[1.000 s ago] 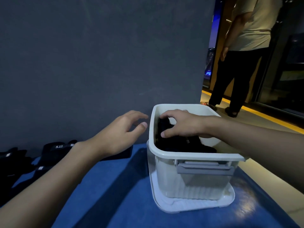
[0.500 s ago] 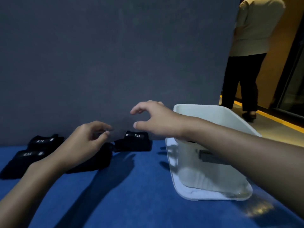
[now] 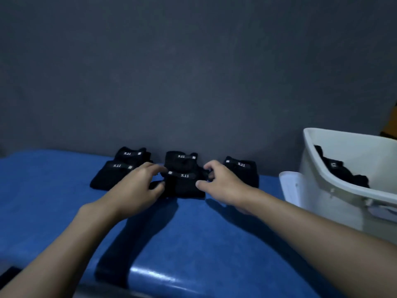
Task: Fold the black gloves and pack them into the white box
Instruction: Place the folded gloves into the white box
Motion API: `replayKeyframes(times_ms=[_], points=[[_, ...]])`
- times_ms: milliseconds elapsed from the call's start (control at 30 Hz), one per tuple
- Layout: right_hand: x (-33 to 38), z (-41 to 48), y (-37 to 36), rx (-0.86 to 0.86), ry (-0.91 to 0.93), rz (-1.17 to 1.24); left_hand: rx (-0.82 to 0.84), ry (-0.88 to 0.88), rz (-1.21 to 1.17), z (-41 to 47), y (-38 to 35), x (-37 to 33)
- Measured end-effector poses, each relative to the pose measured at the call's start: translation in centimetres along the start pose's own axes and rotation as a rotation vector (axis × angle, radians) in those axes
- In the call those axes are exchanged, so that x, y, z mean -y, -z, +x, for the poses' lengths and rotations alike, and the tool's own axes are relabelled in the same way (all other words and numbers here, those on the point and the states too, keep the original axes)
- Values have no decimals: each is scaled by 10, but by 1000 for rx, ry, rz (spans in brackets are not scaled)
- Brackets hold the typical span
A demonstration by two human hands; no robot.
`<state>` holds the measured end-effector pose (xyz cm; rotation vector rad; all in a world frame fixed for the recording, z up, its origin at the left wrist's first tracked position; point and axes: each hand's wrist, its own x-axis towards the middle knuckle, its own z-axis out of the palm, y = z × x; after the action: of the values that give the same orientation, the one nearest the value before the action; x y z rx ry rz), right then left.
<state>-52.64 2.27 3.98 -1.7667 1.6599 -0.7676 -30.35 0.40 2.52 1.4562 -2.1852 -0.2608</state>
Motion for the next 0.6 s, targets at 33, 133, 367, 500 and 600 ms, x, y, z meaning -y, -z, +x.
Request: replayKeyframes(times_ms=[33, 133, 367, 500, 600], points=[[-3, 3, -4, -10, -12, 31, 12, -1, 6, 0, -2, 1], [-8, 9, -15, -6, -47, 112, 40, -3, -2, -1, -6, 3], [-19, 17, -33, -38, -42, 118, 122, 32, 9, 4, -15, 1], [-23, 16, -29, -14, -73, 182, 60, 56, -66, 9, -20, 0], [-23, 13, -28, 31, -60, 191, 71, 107, -54, 9, -20, -4]])
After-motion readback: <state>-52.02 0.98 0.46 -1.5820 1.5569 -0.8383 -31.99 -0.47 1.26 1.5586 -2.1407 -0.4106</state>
